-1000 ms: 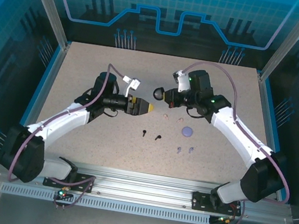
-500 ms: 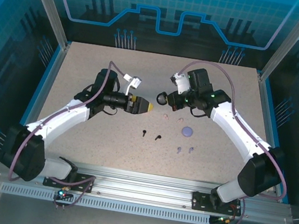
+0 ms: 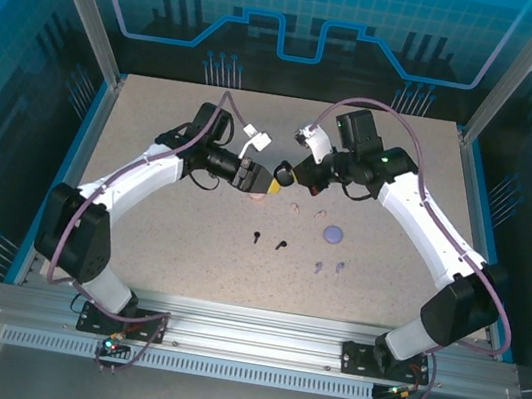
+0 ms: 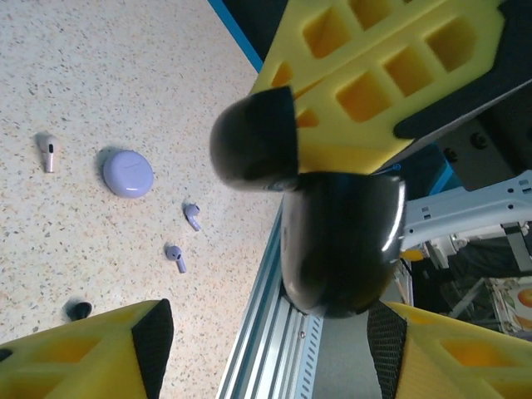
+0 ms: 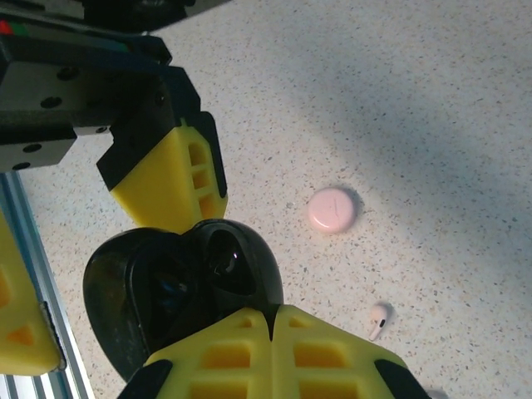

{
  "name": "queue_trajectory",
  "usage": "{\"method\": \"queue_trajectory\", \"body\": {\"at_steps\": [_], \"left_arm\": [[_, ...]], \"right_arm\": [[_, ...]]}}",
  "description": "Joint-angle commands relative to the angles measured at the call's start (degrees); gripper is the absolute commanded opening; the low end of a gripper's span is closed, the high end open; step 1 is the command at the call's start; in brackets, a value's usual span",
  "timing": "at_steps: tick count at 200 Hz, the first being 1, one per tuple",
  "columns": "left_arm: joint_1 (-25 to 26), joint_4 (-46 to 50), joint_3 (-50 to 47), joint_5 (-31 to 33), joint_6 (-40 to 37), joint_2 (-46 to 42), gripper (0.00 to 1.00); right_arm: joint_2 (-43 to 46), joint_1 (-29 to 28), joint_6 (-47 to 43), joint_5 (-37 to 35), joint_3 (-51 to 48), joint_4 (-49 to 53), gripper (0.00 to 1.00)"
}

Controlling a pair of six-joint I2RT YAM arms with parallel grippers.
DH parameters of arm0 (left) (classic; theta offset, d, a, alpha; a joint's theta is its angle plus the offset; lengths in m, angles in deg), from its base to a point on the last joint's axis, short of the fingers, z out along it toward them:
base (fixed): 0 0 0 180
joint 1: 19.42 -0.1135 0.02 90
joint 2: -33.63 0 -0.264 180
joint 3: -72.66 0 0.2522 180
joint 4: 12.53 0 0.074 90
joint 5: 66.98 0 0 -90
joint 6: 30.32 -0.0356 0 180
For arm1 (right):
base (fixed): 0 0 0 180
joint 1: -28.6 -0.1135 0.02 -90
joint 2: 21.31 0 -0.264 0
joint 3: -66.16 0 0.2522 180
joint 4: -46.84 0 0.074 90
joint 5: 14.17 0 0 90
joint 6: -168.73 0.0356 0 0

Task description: Insert the wireless bluetooth earbuds into the charging case

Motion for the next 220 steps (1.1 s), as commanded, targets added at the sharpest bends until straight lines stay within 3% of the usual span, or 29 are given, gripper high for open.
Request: {"method": "queue_trajectory", "body": {"at_steps": [1,95,181,220], "left_arm": [[-1.2,3.6,1.8,-3.9,-2.6,0.7,0.66],[-1.7,-0.1,3.4,-7.6,-0.1,2.2,0.60],[-1.9,2.5,3.7,-8.1,-2.7,2.5,0.38],[-2.2,2.3,3.6,-8.1,-2.7,2.4,0.33]], "right_arm": [[-1.2,-0.8,-1.9,1.8,1.5,2.6,0.00],[-3.2,-3.1,-0.8,2.2,4.2,2.4,0.00],[-5.1,-4.2,-1.1,0.5,6.5,3.4,0.00],[-5.3,-4.2,-1.4,-0.3,6.3,3.5,0.00]]}}
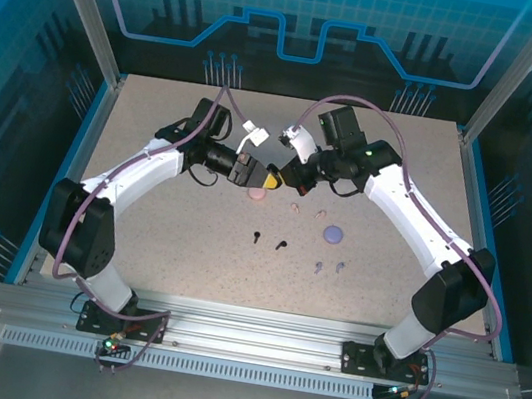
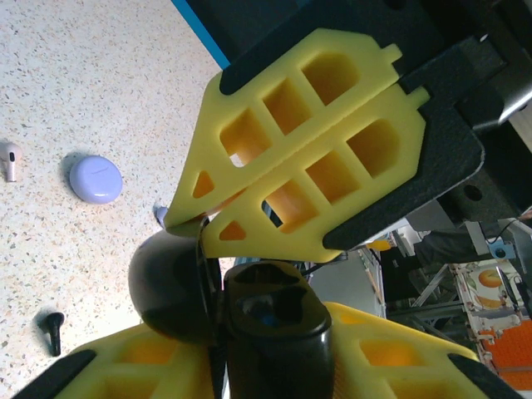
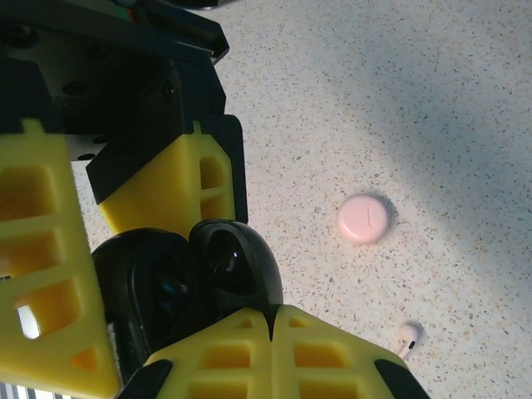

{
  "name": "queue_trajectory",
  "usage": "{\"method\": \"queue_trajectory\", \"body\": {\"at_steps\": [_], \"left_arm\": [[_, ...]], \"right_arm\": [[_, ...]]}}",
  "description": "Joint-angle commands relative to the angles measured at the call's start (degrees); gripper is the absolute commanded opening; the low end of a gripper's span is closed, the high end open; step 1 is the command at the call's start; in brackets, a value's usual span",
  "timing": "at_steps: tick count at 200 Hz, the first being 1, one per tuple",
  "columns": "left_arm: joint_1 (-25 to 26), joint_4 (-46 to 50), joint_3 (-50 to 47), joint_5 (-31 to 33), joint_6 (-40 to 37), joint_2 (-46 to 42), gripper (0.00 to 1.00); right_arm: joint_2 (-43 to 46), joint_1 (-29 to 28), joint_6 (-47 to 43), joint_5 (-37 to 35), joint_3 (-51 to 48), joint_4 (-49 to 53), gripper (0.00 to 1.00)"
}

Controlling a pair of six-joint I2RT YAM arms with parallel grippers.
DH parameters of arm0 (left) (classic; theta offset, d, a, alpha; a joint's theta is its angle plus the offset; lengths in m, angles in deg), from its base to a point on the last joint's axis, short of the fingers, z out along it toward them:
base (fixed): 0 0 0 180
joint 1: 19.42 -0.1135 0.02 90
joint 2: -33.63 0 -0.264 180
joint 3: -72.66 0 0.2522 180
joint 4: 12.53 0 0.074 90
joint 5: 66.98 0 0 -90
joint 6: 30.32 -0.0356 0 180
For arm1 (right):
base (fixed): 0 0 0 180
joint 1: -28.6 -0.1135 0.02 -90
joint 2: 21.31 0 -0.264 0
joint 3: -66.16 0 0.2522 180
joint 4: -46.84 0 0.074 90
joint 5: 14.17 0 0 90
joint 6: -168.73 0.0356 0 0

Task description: Insert the wireless bluetooth earbuds into the charging case

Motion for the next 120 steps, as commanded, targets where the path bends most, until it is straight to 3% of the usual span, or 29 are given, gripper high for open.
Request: {"method": "queue_trajectory", "body": {"at_steps": [1,47,72,96,120], "left_arm": [[-0.6,1.0,1.7,-2.1,-1.4,0.7,0.33],[-0.9,1.2,1.7,-2.2,-1.5,0.8,0.18],[-0.9,1.0,1.5,-2.1,-1.4,0.7,0.01],[-0.9,-0.2,0.6,-0.6,-0.9,0.1,0.00],[-1.8,-4.4,-2.3,2.2,1.6,-2.0,0.00]], "right_arm": [[-0.8,-0.7,-0.7,-0.6,1.8,1.5,0.00],[-1.0,-0.7,-0.3,-0.7,1.8,0.9,0.00],[-1.0,-0.5,1.2,-1.8,2.2,0.1,0.00],[0.0,1.1,5.0,-1.5,2.3,-1.8,0.35],[2.9,3.4,8.8,1.2,1.4,-3.6,0.45]]}}
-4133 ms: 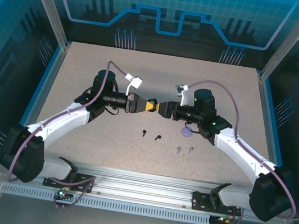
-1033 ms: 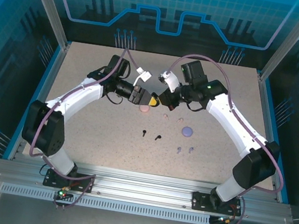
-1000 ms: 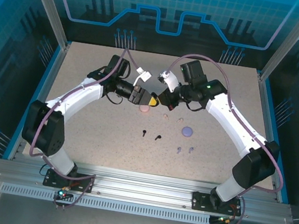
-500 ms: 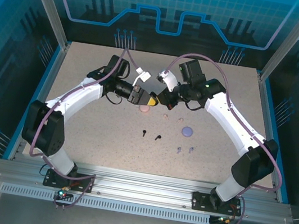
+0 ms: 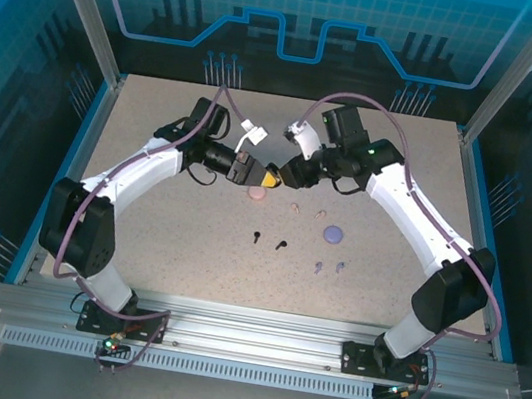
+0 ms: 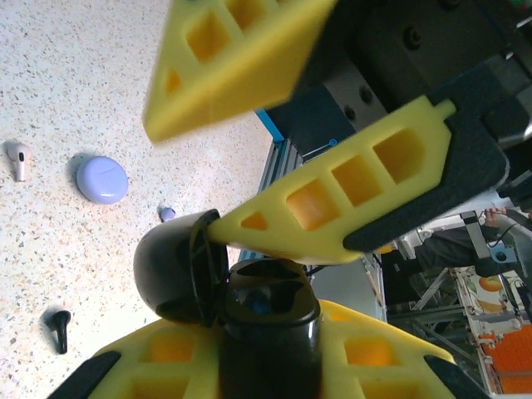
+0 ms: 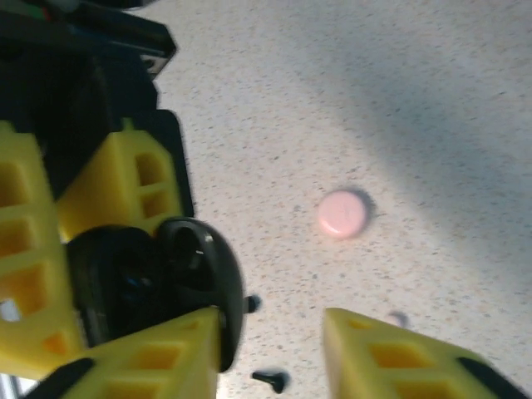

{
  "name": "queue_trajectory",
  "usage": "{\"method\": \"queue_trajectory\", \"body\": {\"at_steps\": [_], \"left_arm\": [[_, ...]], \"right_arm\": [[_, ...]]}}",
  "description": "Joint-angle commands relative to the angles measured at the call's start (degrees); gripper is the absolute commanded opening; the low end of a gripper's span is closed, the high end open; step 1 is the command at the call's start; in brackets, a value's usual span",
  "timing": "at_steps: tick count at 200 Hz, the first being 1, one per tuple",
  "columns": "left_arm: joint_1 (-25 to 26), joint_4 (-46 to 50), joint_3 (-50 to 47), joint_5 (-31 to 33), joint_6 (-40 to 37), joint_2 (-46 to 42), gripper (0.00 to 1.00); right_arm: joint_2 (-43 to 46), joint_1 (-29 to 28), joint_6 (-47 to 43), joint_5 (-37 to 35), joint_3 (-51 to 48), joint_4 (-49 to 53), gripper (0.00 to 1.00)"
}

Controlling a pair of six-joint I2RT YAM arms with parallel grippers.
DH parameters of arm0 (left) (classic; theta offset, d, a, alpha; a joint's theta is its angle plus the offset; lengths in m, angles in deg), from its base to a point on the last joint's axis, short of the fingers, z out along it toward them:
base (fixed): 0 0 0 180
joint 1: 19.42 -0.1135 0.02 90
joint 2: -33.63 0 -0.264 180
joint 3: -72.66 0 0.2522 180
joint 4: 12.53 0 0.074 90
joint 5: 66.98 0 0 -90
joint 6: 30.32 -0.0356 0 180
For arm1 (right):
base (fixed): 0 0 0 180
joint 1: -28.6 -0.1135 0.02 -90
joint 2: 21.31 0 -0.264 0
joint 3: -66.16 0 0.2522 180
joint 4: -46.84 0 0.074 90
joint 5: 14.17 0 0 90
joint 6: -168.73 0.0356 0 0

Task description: Insert the wireless bluetooth earbuds into the charging case

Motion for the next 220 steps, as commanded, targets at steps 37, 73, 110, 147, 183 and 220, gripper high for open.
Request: {"method": "queue_trajectory", "body": {"at_steps": [37,73,110,147,183,220], "left_arm": [[-3.6,-14.3,-9.7,7.4,8.3,-8.7,0.00],[-3.9,-25.5,-18.2,16.3,13.7,-16.9,0.00],[-3.8,-40.0,-28.1,28.5,18.1,-25.8,0.00],[-3.1,-51.9,-37.3,43.2,18.7,-34.5,0.00],[-1.7,-56.0,-40.1,53.0,14.9,-38.2,0.00],[-1.6,-55.3,-39.3,58.8,13.7,-39.3,0.00]], "right_arm": [[9.7,4.2,12.8,3.0,-4.2,-5.8,0.66],[11.5,4.3,23.7,-0.5,-8.7,-5.0,0.75],[9.8,-0.1,34.3,-6.6,-14.3,-5.8,0.77],[1.9,-5.4,43.3,-12.6,-15.1,-4.0,0.75],[-7.6,-10.8,49.9,-18.2,-11.8,-1.5,0.70],[-16.7,-14.9,54.8,-21.9,-6.4,2.1,0.63]]}}
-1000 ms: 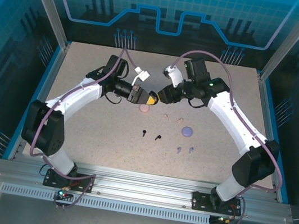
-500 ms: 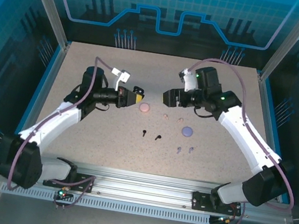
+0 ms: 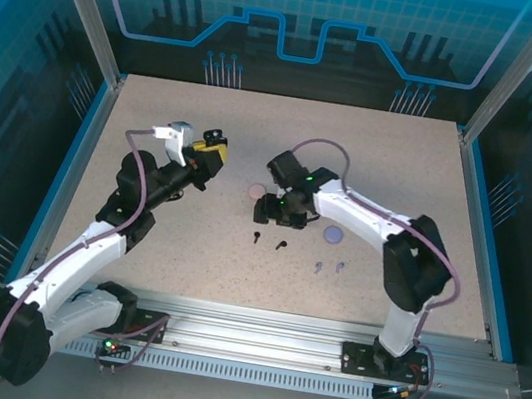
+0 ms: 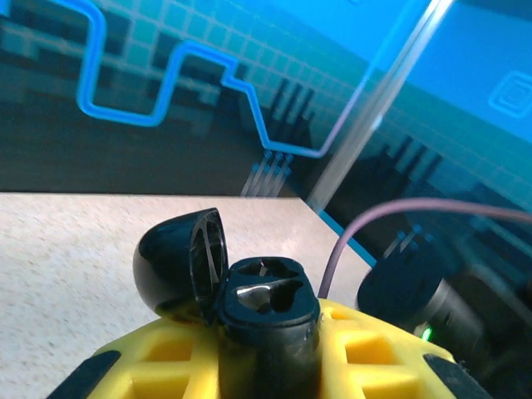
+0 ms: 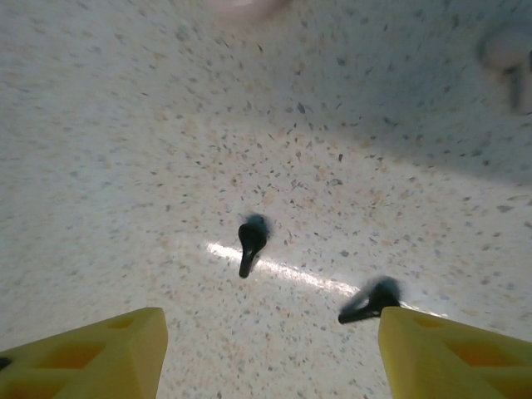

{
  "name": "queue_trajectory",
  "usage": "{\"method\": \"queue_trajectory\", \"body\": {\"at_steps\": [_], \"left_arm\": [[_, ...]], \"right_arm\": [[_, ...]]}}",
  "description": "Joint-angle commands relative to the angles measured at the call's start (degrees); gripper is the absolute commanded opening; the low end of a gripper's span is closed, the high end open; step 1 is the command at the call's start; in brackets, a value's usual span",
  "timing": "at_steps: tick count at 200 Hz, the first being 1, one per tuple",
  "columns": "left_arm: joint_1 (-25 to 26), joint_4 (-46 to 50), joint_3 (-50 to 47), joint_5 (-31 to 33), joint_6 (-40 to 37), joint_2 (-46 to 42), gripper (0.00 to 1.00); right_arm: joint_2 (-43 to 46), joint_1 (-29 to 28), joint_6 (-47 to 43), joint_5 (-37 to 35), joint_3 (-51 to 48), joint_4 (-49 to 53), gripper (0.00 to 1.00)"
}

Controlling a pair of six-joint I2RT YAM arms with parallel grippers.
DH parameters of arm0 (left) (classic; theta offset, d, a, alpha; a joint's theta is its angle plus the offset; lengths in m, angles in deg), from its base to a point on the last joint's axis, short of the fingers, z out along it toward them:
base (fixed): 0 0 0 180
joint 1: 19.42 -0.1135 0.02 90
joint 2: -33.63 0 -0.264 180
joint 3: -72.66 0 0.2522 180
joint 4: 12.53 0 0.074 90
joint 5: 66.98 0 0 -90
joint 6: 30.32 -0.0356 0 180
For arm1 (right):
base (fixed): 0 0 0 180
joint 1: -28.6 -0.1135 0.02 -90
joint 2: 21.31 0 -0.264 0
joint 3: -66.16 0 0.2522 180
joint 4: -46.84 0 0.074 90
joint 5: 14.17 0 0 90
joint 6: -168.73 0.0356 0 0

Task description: Insert the wireless bluetooth earbuds into the charging case

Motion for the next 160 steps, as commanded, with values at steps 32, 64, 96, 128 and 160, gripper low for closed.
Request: {"method": "queue_trajectory", "body": {"at_steps": [32,64,96,128,160], "left_arm": [[0.3,-3.1,0.9,10.0,-2.4,-1.1,0.00],[0.3,-4.0,0.9,10.6,-1.8,-0.6,0.00],[0.3,-4.7,0.8,10.7,-1.5,-0.1,0.00],[0.3,-5.1,0.6,11.0,-1.4,-0.1,0.00],[0.3,-5.4,0.2,10.9,-1.6,-0.4,0.00]], "right_arm": [[-9.2,-4.4,11.1,-7.7,7.8,7.3,0.54],[-11.8,-5.5,16.3,-8.3,9.1,7.6,0.50],[-14.5,-6.4,17.7,-8.8,12.5,9.6,0.49],[-16.9,-6.8,19.8,-9.1,14.8,11.1,0.48],[-18.6,-7.1,21.2,-8.8,16.2,11.9,0.46]]}}
